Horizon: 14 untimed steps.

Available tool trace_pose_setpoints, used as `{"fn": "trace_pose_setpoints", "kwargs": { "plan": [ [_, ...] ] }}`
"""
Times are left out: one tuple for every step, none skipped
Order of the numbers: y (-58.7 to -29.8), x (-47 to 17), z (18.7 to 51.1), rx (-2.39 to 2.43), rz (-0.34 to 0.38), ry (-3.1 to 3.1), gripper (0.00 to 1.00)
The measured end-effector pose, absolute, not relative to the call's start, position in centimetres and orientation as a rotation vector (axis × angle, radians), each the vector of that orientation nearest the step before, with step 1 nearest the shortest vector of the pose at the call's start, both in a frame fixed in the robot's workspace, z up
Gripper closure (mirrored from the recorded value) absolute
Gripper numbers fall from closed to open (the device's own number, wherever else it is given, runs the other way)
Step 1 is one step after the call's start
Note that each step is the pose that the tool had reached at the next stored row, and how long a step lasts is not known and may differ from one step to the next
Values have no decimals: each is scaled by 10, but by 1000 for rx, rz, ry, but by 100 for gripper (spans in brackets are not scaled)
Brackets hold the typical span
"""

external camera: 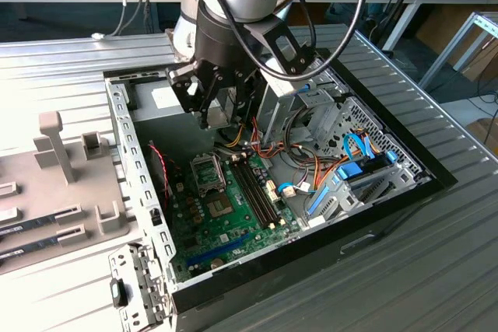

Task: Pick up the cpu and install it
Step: 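Pick up the cpu and move it towards the insertion slot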

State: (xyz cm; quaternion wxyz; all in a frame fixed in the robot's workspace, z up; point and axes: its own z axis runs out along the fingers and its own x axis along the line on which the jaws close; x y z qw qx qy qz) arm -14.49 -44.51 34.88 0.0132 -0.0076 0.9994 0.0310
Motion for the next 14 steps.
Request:
{"fn": "trace_pose_setpoints", "kwargs": {
  "plan": [
    [-447,-144,348,-24,96,3114,53],
    [-448,-144,348,-24,97,3114,53],
    [-449,-144,348,-24,96,3114,53],
    [-450,-143,348,-24,96,3114,53],
    [-451,-143,347,-24,96,3114,53],
    [-453,-143,347,-24,96,3114,53],
    [-454,-142,347,-24,96,3114,53],
    [-455,-142,347,-24,96,3114,53],
    [-457,-142,346,-24,96,3114,53],
    [-459,-141,346,-24,97,3114,53],
    [-460,-141,346,-24,97,3114,53],
    [-461,-140,345,-24,97,3114,53],
    [-463,-140,345,-24,96,3114,53],
    [-464,-140,345,-24,96,3114,53]
  ]
}}
